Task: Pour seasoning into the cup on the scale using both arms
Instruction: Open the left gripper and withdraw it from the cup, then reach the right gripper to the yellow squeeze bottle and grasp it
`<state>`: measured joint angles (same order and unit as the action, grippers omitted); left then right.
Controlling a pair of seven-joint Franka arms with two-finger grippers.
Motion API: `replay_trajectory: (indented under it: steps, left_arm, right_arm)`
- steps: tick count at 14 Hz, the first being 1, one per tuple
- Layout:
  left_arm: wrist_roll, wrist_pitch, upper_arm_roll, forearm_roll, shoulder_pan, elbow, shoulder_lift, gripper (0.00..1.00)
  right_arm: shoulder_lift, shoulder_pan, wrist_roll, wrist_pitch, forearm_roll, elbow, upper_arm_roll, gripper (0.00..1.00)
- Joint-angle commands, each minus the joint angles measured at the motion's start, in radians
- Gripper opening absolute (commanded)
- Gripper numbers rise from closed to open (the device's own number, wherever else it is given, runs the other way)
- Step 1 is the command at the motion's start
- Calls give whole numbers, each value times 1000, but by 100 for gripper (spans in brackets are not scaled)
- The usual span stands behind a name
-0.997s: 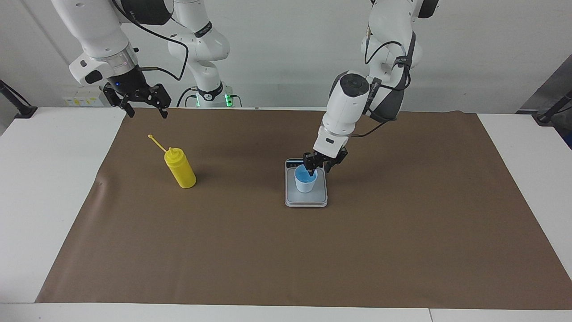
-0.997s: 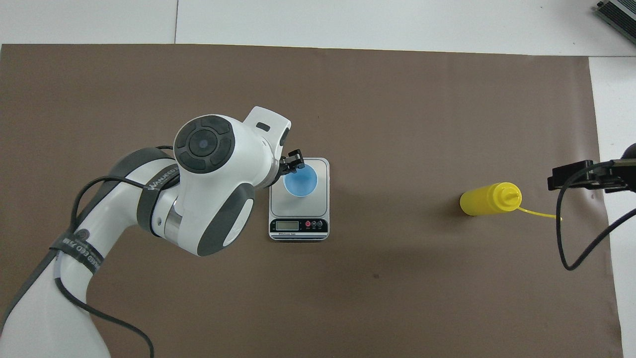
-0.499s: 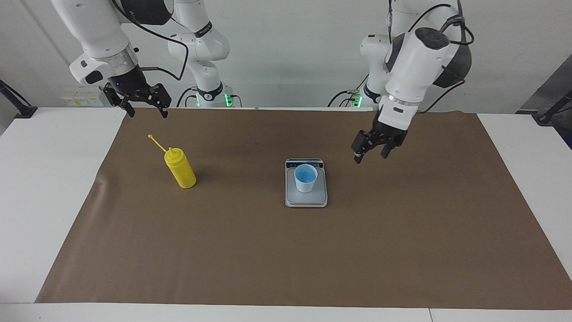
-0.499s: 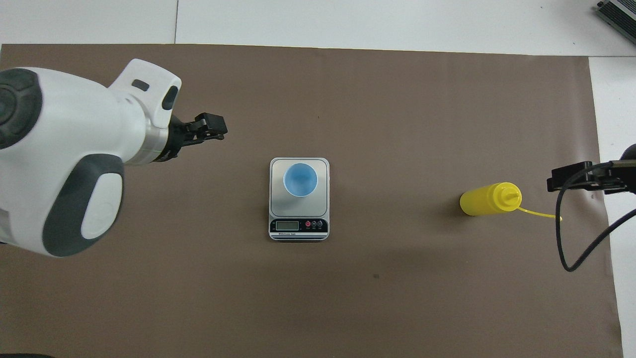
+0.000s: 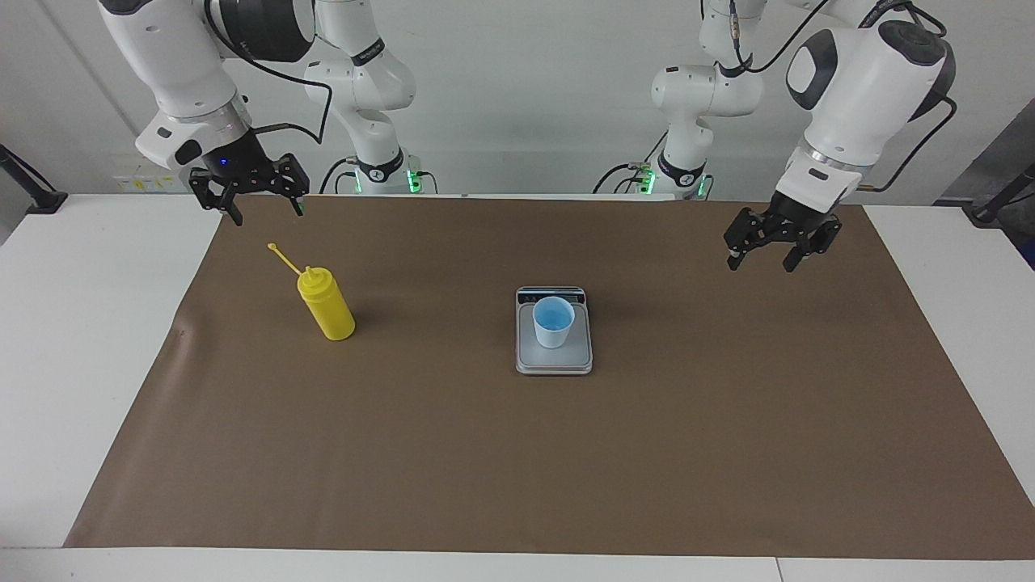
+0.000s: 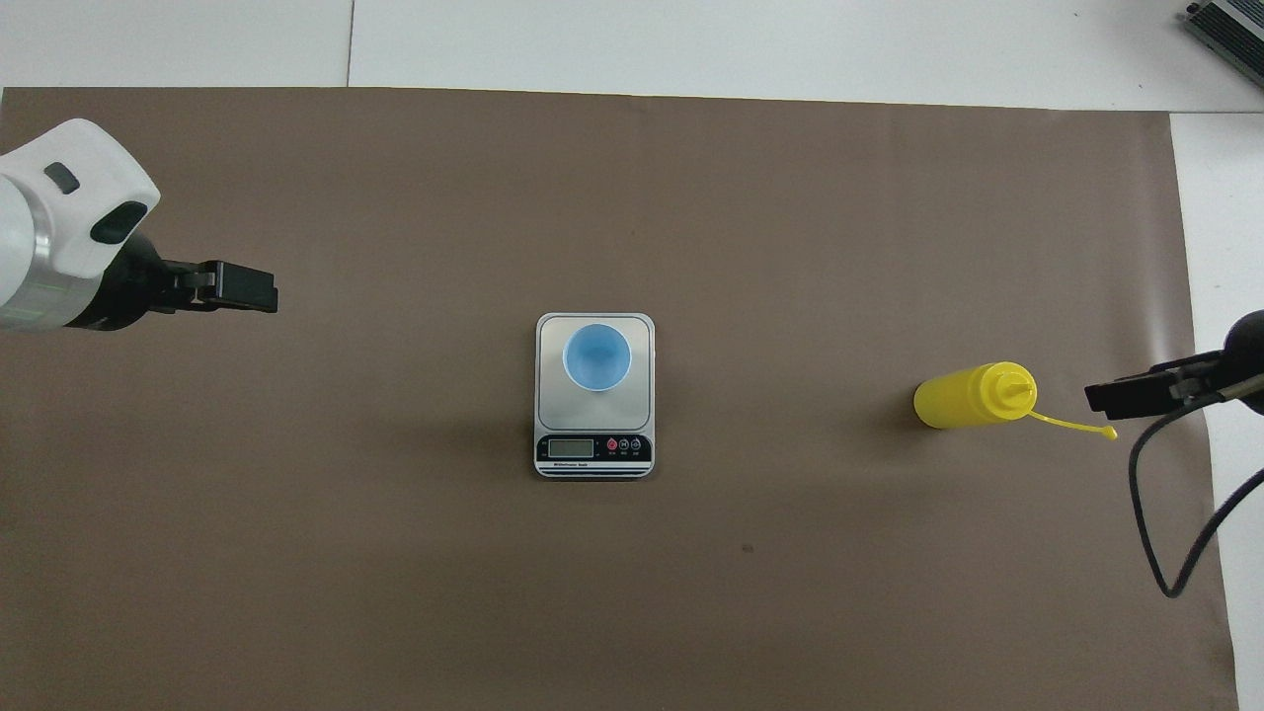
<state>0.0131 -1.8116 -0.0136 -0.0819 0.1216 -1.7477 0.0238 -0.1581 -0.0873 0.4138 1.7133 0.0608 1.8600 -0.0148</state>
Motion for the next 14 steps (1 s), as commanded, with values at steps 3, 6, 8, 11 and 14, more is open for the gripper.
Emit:
replay_trajectory:
  steps: [3,6,8,11,14]
  left_arm:
    - [-102,126,-11,76,-30,62,-5,100]
    - [-195,104,-8,82,-42,-24,33,100]
    - [-196,103,-8,82,-45,-15,36,100]
    - [-179,98,-8,82,-40,-15,47,100]
    - [-116,130,-6,76,-57,35,31,100]
  right_arm:
    - [-107,-110,451,172,143,208,-5,100]
    - [-132,-155,690,184,256,275,-42,100]
    - [-132,-157,836,190,277,315,-98,100]
    - [-130,-169,986,238,332,382,-149,100]
    - [-101,-228,1181,282,485,458,-159,100]
